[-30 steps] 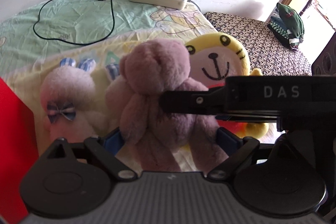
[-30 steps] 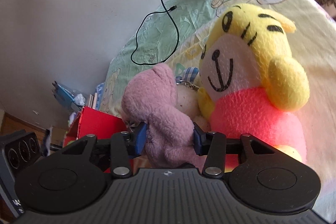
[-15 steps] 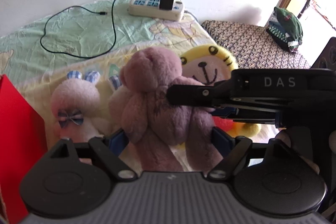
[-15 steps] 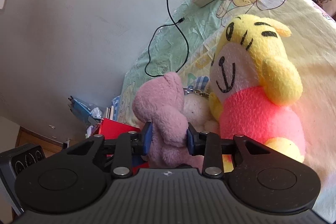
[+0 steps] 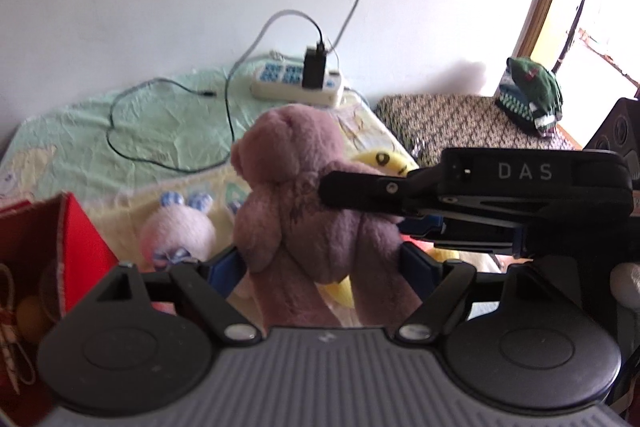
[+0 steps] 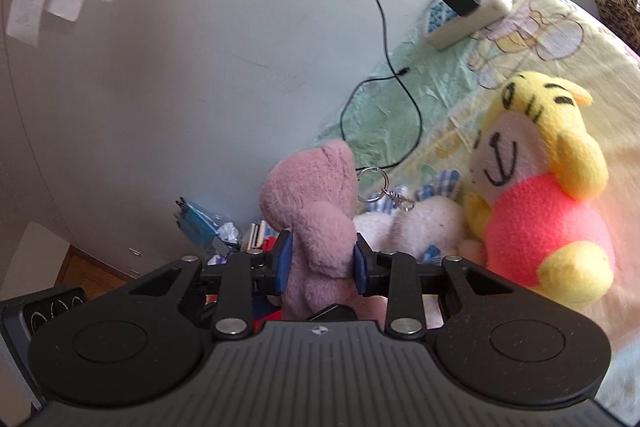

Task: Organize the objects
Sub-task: 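Lift the mauve teddy bear with the right gripper toward the red box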

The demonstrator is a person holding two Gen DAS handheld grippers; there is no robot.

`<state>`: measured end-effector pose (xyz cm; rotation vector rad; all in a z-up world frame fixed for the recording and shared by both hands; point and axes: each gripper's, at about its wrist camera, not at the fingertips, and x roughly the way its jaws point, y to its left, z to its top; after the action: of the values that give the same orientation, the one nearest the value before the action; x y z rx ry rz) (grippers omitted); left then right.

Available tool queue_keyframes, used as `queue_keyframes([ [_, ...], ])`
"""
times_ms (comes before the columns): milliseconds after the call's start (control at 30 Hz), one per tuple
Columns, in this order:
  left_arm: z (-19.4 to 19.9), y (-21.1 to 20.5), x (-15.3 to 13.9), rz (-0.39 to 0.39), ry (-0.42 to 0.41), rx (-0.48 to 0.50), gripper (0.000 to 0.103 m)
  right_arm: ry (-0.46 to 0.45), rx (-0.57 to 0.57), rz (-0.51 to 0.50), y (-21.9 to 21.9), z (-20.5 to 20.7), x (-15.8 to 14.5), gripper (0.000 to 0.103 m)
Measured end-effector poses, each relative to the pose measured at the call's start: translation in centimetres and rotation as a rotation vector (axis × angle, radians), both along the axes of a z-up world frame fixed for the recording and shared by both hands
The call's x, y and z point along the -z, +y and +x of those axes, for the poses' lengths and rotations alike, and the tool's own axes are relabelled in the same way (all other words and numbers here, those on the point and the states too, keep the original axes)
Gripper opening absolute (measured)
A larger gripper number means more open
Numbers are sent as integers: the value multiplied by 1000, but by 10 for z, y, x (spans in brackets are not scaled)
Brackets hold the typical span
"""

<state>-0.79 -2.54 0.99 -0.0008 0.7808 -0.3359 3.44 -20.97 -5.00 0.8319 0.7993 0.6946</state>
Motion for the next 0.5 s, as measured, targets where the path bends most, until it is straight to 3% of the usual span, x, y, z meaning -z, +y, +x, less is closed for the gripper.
queue_keyframes([
  [267, -23, 38, -26, 22, -107, -73, 80, -76, -53, 28, 38, -12, -27, 33],
  [500, -36, 106, -38, 39, -145, -137, 80, -107, -113, 42, 107, -21, -41, 33],
])
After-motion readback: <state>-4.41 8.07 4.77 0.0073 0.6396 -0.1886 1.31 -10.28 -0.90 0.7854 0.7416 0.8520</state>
